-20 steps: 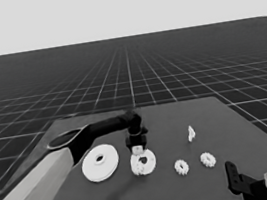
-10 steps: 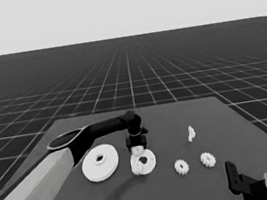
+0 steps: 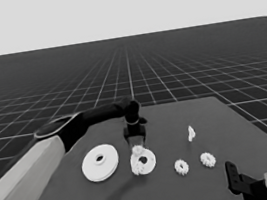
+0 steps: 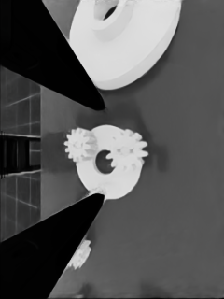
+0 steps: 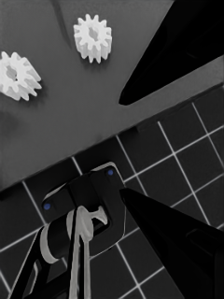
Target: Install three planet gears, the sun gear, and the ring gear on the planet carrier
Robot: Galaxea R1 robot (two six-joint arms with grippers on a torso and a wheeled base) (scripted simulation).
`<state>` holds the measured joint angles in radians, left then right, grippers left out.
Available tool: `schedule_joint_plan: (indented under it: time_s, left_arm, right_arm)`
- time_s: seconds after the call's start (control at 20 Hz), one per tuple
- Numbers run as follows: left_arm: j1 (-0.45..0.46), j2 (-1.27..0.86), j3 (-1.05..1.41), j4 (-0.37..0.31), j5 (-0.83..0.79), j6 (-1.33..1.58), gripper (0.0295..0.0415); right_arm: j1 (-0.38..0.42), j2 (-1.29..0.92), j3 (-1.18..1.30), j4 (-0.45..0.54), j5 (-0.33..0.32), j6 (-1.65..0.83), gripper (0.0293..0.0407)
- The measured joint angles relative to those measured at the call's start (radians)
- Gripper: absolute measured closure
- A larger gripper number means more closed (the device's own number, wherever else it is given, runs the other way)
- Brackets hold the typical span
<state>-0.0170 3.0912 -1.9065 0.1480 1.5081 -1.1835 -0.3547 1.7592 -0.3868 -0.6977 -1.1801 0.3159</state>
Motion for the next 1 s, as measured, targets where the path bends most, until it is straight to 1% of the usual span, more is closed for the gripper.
schedule_joint_plan:
  time_s: [0.2,0.25,0.3,0.35,0.4,0.45,0.55,0.7,0.75,0.8,0.85,0.9,1.0]
  left_arm:
    - [-0.005,0.0,0.001,-0.005,0.002,0.0,0.0326]
    - [-0.082,-0.265,0.464,0.062,-0.334,0.48,0.0302]
    - [-0.183,-0.655,0.883,0.103,-0.54,0.909,0.0296]
    - [-0.244,-0.949,1.129,0.128,-0.659,1.166,0.031]
    - [-0.277,-1.114,1.277,0.142,-0.73,1.318,0.0319]
    - [-0.297,-1.208,1.365,0.15,-0.772,1.407,0.0323]
    - [-0.315,-1.293,1.446,0.158,-0.811,1.49,0.0325]
    - [-0.323,-1.328,1.48,0.161,-0.828,1.525,0.0326]
    - [-0.324,-1.331,1.484,0.162,-0.829,1.529,0.0326]
    - [-0.324,-1.333,1.486,0.162,-0.83,1.531,0.0326]
    - [-0.325,-1.335,1.487,0.162,-0.831,1.532,0.0326]
    - [-0.325,-1.335,1.488,0.162,-0.831,1.533,0.0326]
    - [-0.325,-1.336,1.488,0.162,-0.832,1.534,0.0326]
  right_arm:
    - [0.0,0.0,0.0,0.0,0.0,0.0,0.0315]
    - [0.0,0.0,0.0,0.0,0.0,0.0,0.0315]
    - [0.0,0.0,0.0,0.0,0.0,0.0,0.0315]
    - [0.0,0.0,0.0,0.0,0.0,0.0,0.0315]
    - [0.0,0.0,0.0,0.0,0.0,0.0,0.0315]
    - [0.0,0.0,0.0,0.0,0.0,0.0,0.0315]
    - [0.0,0.0,0.0,0.0,0.0,0.0,0.0315]
    - [0.0,0.0,0.0,0.0,0.0,0.0,0.0315]
    - [0.236,0.131,-0.199,0.282,-0.126,0.355,0.0304]
    - [0.312,0.234,-0.396,0.395,-0.192,0.526,0.0307]
    - [0.332,0.303,-0.535,0.448,-0.23,0.61,0.0311]
    - [0.339,0.347,-0.627,0.479,-0.253,0.654,0.0313]
    - [0.343,0.392,-0.723,0.506,-0.274,0.689,0.0315]
